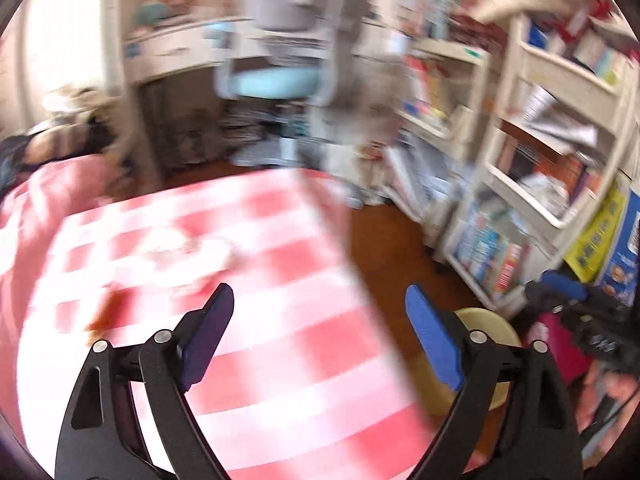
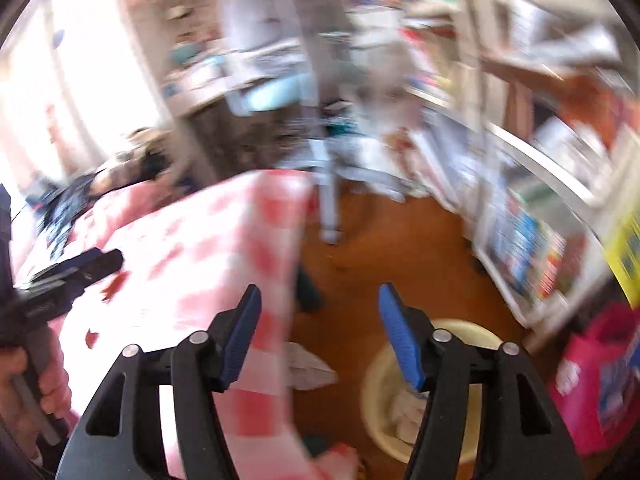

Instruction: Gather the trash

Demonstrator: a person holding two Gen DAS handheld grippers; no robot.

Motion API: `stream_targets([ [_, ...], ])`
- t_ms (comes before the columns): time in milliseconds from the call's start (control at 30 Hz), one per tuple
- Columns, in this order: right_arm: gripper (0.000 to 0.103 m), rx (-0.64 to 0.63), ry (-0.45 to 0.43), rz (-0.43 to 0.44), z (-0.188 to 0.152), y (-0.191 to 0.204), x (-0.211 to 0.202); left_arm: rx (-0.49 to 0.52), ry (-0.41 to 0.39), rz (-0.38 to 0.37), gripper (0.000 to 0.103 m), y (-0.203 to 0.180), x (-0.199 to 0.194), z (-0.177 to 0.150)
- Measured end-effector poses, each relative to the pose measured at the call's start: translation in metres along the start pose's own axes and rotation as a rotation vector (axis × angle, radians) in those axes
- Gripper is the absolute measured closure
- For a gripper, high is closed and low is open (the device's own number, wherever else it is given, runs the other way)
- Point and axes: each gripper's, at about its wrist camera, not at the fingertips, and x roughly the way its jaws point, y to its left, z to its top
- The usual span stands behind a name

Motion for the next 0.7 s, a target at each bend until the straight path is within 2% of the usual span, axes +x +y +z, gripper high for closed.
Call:
stream_targets([
  [100,0.038,-0.108,0.028,0.083,0.009,0.053,0.007,-0.066,0.018,0.078,0.018,0.063,-0.020,-0.008],
  [200,0.038,-0.204,0.073,0.128,0.008,0.097,0.024,-0.106,0.043,0.156,0.018,0.121,-0.036,-0.023],
  [267,0.038,-0.249,0.109,0.142,0.008,0.120,0.044,-0.125,0.073,0.185,0.018,0.150,-0.041,-0.034],
  [367,0.038,-0.280,0.156,0.148,0.013,0.147,0.079,-0.149,0.140,0.185,0.018,0.184,-0.038,-0.051],
  [500,0.038,-0.320,0.200,0.134,0.019,0.180,0.125,-0.184,0.224,0.160,0.018,0.207,-0.025,-0.070],
  [700,0.036,-0.353,0.219,0.132,0.025,0.213,0.173,-0.144,0.275,0.189,0.018,0.205,-0.010,-0.085],
])
